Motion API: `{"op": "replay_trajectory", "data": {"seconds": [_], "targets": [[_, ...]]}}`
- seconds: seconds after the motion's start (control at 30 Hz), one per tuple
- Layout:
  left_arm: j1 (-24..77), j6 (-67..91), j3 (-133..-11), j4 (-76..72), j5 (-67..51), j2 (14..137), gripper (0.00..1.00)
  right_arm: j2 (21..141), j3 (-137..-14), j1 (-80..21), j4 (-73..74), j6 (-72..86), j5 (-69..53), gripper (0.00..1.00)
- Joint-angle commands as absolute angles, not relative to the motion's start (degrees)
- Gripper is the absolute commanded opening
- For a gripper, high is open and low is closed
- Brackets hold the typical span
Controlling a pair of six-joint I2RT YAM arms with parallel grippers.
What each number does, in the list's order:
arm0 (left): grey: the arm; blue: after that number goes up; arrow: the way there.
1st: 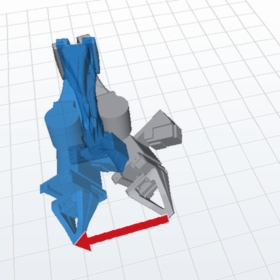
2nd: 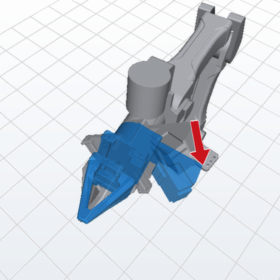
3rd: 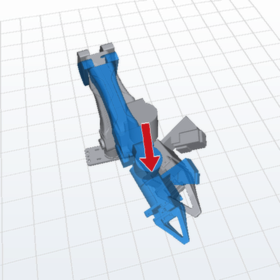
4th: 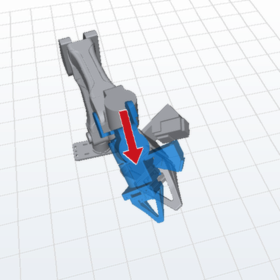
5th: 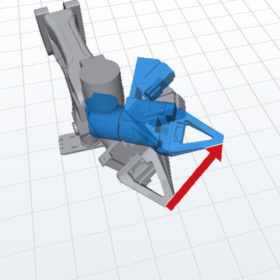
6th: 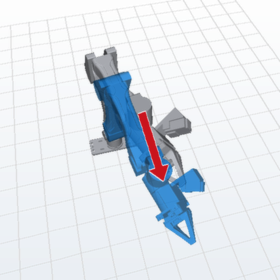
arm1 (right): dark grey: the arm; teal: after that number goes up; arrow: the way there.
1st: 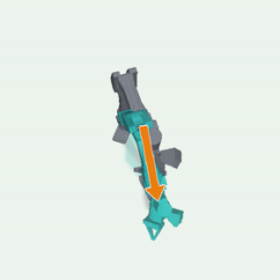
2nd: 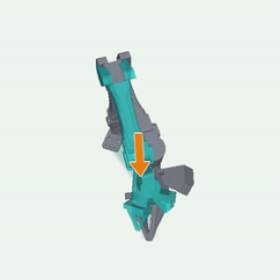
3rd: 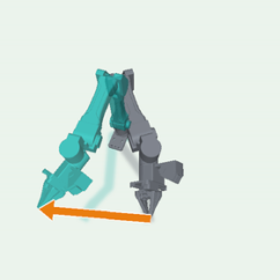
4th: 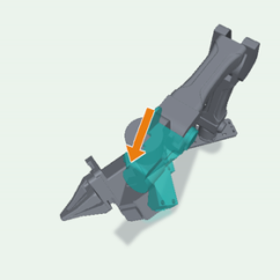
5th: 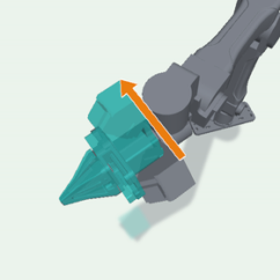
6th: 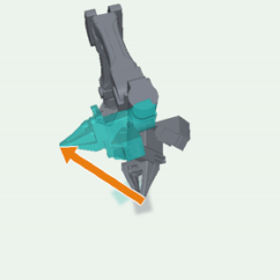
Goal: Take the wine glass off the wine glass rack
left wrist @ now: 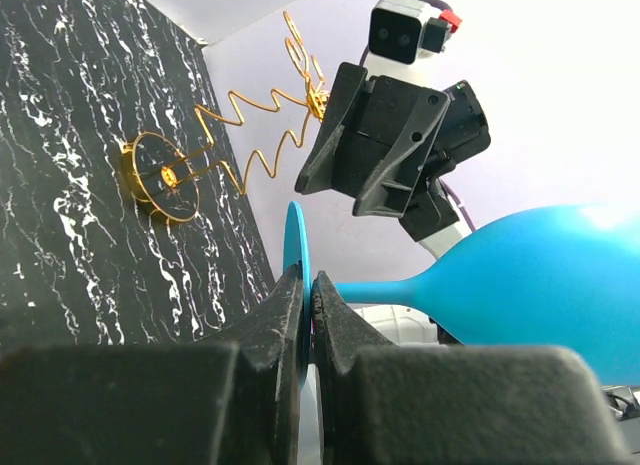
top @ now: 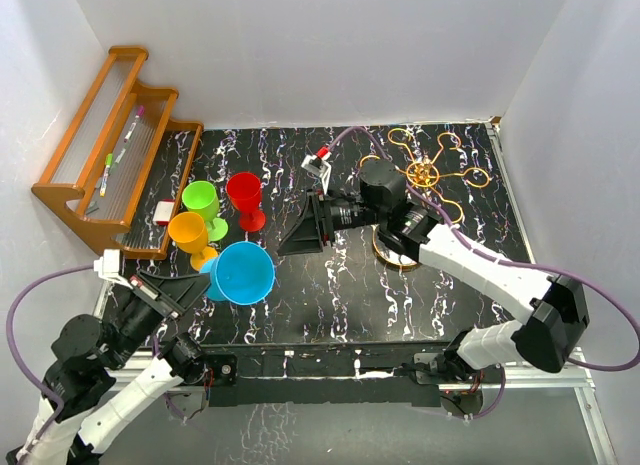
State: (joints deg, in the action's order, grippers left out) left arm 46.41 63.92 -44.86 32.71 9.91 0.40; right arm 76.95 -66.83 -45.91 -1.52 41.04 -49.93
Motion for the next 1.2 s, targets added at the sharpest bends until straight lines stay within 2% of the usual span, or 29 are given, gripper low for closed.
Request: {"op": "replay_trajectory", "data": {"seconds": [0.0, 0.23, 0.6, 0.67, 0.8, 0.9, 0.93, 1.07, 1.17], "targets": [[46.6, 64.4, -43.8, 23.6, 6.6, 5.4, 0.0, 78.0, -69.4, -45.9, -14.1, 45.3, -56.5, 0.43], [46.6, 63.0, -44.2, 15.3, 2.7, 14.0, 0.0, 80.5, -71.8, -45.9, -10.2, 41.6, -56.3, 0.43], [46.6, 61.2, -45.8, 9.5, 0.0, 22.2, 0.0, 82.1, -70.8, -46.0, -14.9, 43.0, -59.4, 0.43], [46.5, 61.0, -45.7, 9.3, -0.1, 22.9, 0.0, 82.2, -70.0, -46.0, -17.3, 44.5, -60.7, 0.38], [46.5, 60.5, -45.8, 9.8, 0.3, 23.7, 0.0, 82.0, -68.4, -46.0, -20.9, 46.7, -63.1, 0.09], [46.6, 60.5, -46.2, 12.6, 2.1, 23.7, 0.0, 81.5, -67.4, -46.0, -21.9, 47.4, -63.3, 0.08], [46.6, 60.6, -46.4, 13.5, 2.9, 23.5, 0.02, 81.3, -67.2, -46.0, -22.0, 47.4, -63.2, 0.08], [46.5, 60.8, -49.6, 22.7, 10.1, 23.1, 0.39, 80.7, -66.4, -45.8, -21.9, 47.2, -62.0, 0.08], [46.6, 60.5, -55.1, 33.4, 17.1, 23.4, 0.5, 80.5, -66.1, -45.9, -22.0, 47.2, -61.2, 0.08]]}}
